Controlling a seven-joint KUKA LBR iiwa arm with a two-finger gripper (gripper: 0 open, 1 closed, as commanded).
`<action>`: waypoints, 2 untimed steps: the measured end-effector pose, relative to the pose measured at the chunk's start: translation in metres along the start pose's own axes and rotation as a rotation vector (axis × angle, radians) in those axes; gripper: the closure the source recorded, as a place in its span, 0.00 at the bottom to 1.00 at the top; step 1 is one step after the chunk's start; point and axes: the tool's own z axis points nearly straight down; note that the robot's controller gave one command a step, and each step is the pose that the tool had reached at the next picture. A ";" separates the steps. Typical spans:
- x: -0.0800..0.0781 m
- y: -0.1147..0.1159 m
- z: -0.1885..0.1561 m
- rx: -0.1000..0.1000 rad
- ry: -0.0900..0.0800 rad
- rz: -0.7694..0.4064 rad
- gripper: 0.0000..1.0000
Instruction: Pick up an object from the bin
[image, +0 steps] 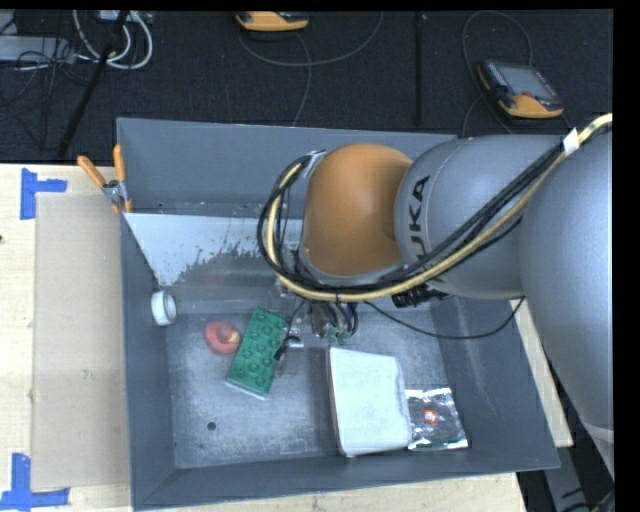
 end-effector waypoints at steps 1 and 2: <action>-0.010 0.005 0.080 -0.001 -0.003 0.263 0.00; -0.011 0.005 0.076 -0.003 -0.004 0.264 1.00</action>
Offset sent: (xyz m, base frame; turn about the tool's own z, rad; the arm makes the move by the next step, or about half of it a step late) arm 0.0100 0.0044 -0.0787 0.2639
